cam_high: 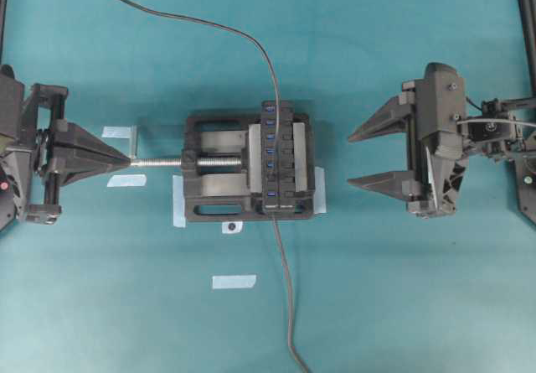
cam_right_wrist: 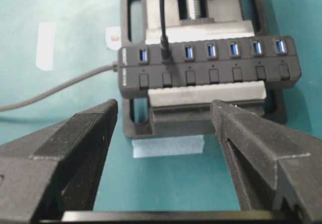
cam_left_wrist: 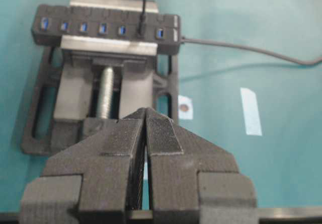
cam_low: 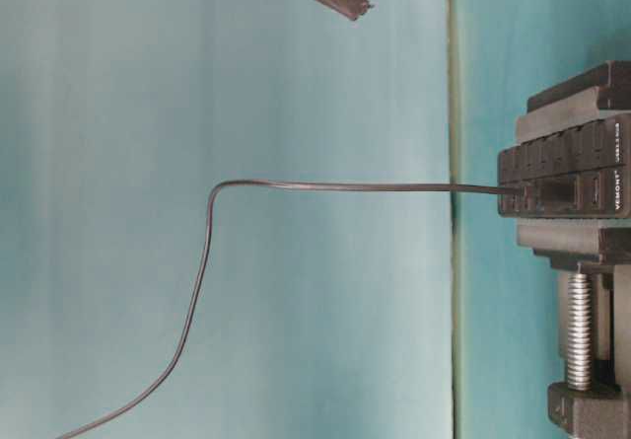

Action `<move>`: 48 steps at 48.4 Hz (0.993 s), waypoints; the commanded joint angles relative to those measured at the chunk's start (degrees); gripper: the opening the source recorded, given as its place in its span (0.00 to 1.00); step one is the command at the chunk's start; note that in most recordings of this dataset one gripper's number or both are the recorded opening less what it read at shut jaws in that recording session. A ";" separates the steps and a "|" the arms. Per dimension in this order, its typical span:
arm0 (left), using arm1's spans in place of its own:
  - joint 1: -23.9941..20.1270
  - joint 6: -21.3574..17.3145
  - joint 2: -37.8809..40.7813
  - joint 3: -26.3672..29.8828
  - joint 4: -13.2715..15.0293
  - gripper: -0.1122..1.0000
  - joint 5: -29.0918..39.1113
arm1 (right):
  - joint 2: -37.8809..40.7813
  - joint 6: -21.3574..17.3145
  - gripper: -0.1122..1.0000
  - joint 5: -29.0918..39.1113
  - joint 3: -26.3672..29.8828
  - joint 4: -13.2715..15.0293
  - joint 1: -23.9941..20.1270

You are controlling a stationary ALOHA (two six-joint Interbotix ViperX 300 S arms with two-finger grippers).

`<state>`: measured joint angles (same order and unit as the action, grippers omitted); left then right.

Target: Insert the USB into the second port from the front of the fixed hub.

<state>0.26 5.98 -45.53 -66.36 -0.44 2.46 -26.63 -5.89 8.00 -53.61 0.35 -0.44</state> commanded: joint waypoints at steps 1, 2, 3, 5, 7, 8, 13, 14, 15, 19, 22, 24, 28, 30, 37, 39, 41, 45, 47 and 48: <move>0.00 0.00 0.18 0.70 -0.09 0.10 -0.53 | -0.70 -0.53 0.88 -0.53 0.53 0.00 -0.09; 0.09 0.00 0.18 0.70 -0.09 0.10 -0.53 | -0.70 -0.53 0.88 -0.53 0.53 0.00 -0.09; 0.09 0.00 0.18 0.70 -0.09 0.10 -0.53 | -0.70 -0.53 0.88 -0.62 0.53 -0.09 -0.09; 0.00 -0.09 0.18 0.70 -0.09 0.10 -0.53 | -0.62 -0.53 0.88 -0.62 0.53 -0.09 -0.09; 0.00 -0.09 0.18 0.70 -0.09 0.10 -0.53 | -0.70 -0.53 0.88 -0.53 0.53 -0.09 -0.09; 0.00 0.00 0.18 0.70 -0.18 0.10 -0.53 | -0.70 -0.53 0.88 -0.53 0.53 0.00 -0.09; 0.09 -0.09 0.18 0.79 -0.09 0.10 -0.53 | -0.70 -0.53 0.88 -0.53 0.44 0.00 -0.09; 0.09 0.00 0.18 0.79 -0.09 0.10 -0.53 | -0.70 -0.53 0.88 -0.62 0.44 -0.09 -0.09; 0.00 -0.09 0.18 0.79 -0.09 0.10 -0.53 | -0.62 -0.53 0.88 -0.62 0.44 -0.09 -0.09; 0.09 0.00 0.18 0.79 -0.09 0.10 -0.53 | -0.70 -0.53 0.88 -0.53 0.44 0.00 -0.09; 0.09 0.00 0.09 0.79 -0.18 0.10 -0.53 | -0.70 -0.53 0.88 -0.53 0.44 -0.09 -0.09; 0.09 0.00 0.18 0.79 -0.18 0.10 -0.53 | -0.62 -0.53 0.88 -0.53 0.44 -0.09 -0.09; 0.00 0.00 0.18 0.79 -0.18 0.10 -0.53 | -0.70 -0.53 0.88 -0.62 0.35 0.00 -0.09; 0.09 0.00 0.09 0.79 -0.18 0.10 -0.53 | -0.70 -0.53 0.88 -0.62 0.35 -0.09 -0.09; 0.09 0.00 0.18 0.70 -0.09 0.10 -0.53 | -0.62 -0.53 0.88 -0.53 0.00 -0.09 -0.09; 0.09 0.00 0.18 0.70 -0.09 0.10 -0.53 | -0.70 -0.53 0.88 -0.62 0.00 -0.09 -0.09; 0.00 0.00 0.18 0.70 -0.09 0.10 -0.53 | -0.70 -0.53 0.88 -0.53 -0.09 -0.09 -0.09; 0.09 0.09 0.18 0.79 -0.09 0.10 -0.53 | -0.70 -0.53 0.88 -0.53 -0.18 0.00 -0.09; 0.09 0.09 0.18 0.79 -0.09 0.10 -0.62 | -0.70 -0.44 0.88 -0.62 -0.26 0.00 -0.09; 0.00 0.09 0.09 0.79 -0.09 0.10 -0.70 | -0.70 -0.53 0.88 -0.53 -0.35 0.00 -0.09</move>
<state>0.26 5.98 -45.53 -66.36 -0.44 2.46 -26.63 -5.89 7.91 -54.32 0.35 -0.35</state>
